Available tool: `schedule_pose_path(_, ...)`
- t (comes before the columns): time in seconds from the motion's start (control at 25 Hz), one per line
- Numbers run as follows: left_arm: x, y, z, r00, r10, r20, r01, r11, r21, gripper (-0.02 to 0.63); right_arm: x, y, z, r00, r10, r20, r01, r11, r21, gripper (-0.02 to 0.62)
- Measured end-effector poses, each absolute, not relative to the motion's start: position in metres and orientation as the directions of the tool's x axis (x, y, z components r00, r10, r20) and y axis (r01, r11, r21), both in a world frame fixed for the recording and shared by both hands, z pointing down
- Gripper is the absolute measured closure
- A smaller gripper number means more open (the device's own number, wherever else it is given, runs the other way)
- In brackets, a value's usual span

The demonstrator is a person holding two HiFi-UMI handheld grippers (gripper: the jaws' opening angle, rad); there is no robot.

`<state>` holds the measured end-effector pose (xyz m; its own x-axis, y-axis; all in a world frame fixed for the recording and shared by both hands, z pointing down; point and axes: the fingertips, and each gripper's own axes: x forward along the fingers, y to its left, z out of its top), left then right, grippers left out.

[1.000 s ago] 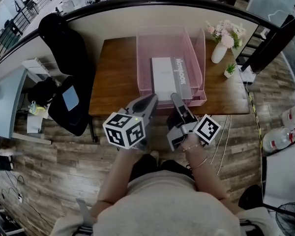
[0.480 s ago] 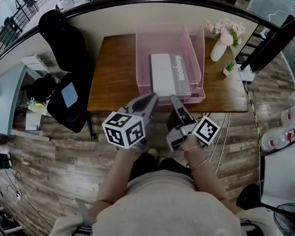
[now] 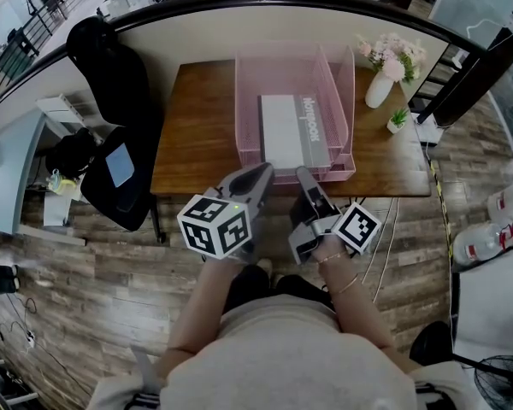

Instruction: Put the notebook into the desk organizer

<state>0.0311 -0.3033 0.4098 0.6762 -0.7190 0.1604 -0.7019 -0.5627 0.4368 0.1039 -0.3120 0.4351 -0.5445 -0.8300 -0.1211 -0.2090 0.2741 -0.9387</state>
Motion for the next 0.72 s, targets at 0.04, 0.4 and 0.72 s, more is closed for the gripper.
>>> schedule_pose_path(0.04,0.031,-0.304,0.409,0.676,-0.719,0.159,-0.702,-0.563,0.437,0.595,0.104,-0.313,0.435,-0.546,-0.829,-0.120,-0.213,0.276,-0.937,0.503)
schedule_pose_path(0.4,0.033,-0.316,0.406,0.680,-0.718,0.149,-0.697,-0.571,0.433,0.595,0.102,-0.330,0.434,-0.551,-0.826,-0.114,-0.232,0.283,-0.931,0.537)
schedule_pose_path(0.72,0.032,-0.330,0.405,0.680,-0.719,0.145,-0.697,-0.571,0.434,0.595,0.099,-0.346,0.436,-0.554,-0.826,-0.106,-0.223,0.269,-0.937,0.529)
